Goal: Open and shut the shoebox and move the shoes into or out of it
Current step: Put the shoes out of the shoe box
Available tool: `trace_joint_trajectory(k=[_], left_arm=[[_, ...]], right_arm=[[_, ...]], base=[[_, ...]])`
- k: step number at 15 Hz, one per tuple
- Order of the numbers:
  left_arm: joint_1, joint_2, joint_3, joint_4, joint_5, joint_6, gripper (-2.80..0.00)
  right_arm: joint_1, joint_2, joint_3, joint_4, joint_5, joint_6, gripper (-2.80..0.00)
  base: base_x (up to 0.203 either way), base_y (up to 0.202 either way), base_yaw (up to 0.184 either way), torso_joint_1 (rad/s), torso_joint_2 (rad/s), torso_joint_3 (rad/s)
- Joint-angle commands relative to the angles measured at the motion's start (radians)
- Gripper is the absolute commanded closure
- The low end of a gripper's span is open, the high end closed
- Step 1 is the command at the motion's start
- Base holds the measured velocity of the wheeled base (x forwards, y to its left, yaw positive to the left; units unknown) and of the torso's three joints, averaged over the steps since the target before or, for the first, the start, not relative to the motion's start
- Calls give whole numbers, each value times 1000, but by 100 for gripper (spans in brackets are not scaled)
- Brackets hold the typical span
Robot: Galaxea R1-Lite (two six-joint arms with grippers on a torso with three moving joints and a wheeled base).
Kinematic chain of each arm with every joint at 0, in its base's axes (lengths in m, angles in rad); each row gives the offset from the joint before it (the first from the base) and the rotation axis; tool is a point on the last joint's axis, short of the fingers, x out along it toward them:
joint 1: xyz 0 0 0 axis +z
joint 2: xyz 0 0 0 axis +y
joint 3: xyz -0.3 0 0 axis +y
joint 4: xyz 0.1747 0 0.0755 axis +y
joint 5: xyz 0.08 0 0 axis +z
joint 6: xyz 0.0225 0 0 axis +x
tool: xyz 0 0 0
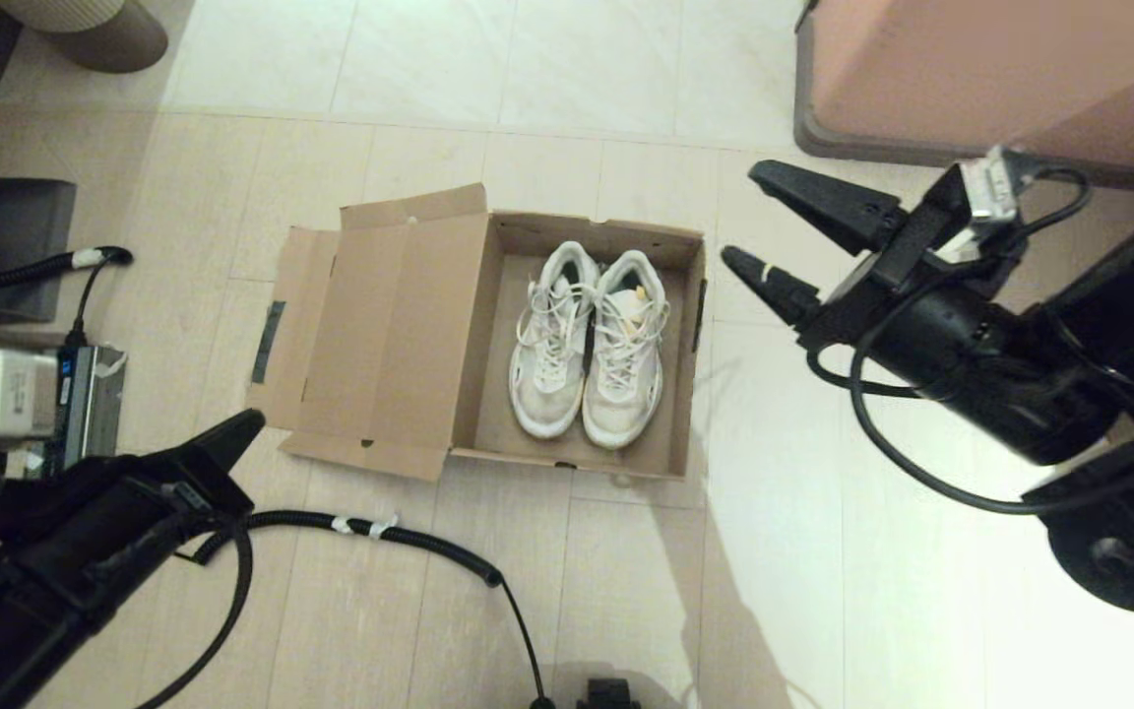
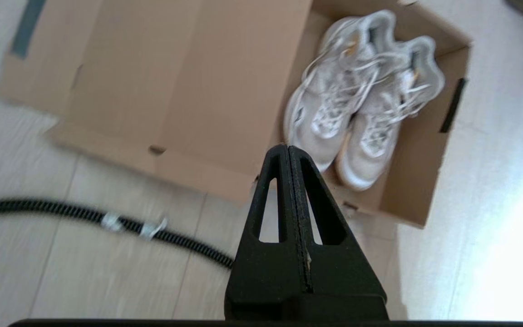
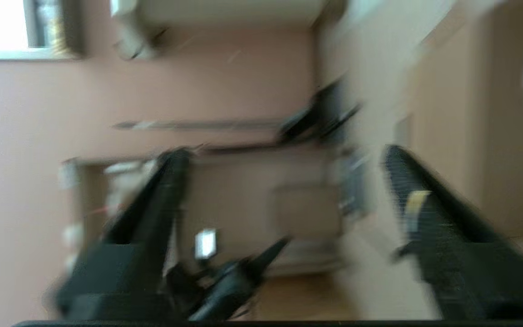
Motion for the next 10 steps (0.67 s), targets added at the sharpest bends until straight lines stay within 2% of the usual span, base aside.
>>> trace_joint_trajectory(k=[1,4,5,7,8,10], left_arm=[[0,-36,40,-7,14,-11,0],[0,-64,91,-6,29,-34,0],[0,-57,88,-6,26,-34,0],[-1,-19,67,-2,17,-29,0],[-2,18,44,1,15,-29,0],[-16,106,-20,2,11,-28,0]], right_arm=[[-73,-156,72,-1,1,-20,0],[-216,-373,147,137,-2,-101,0],[-281,-447,167,235,-2,-186,0],[-401,-591,201,473,-3,-466,0],[-453,-672,219,581,-4,-561,0],[-512,-837,256,766,-5,-647,0]], base=[[0,0,0,0,0,0],[0,0,0,0,0,0],[0,0,0,0,0,0],[0,0,0,0,0,0],[0,0,0,0,0,0],[0,0,0,0,0,0]])
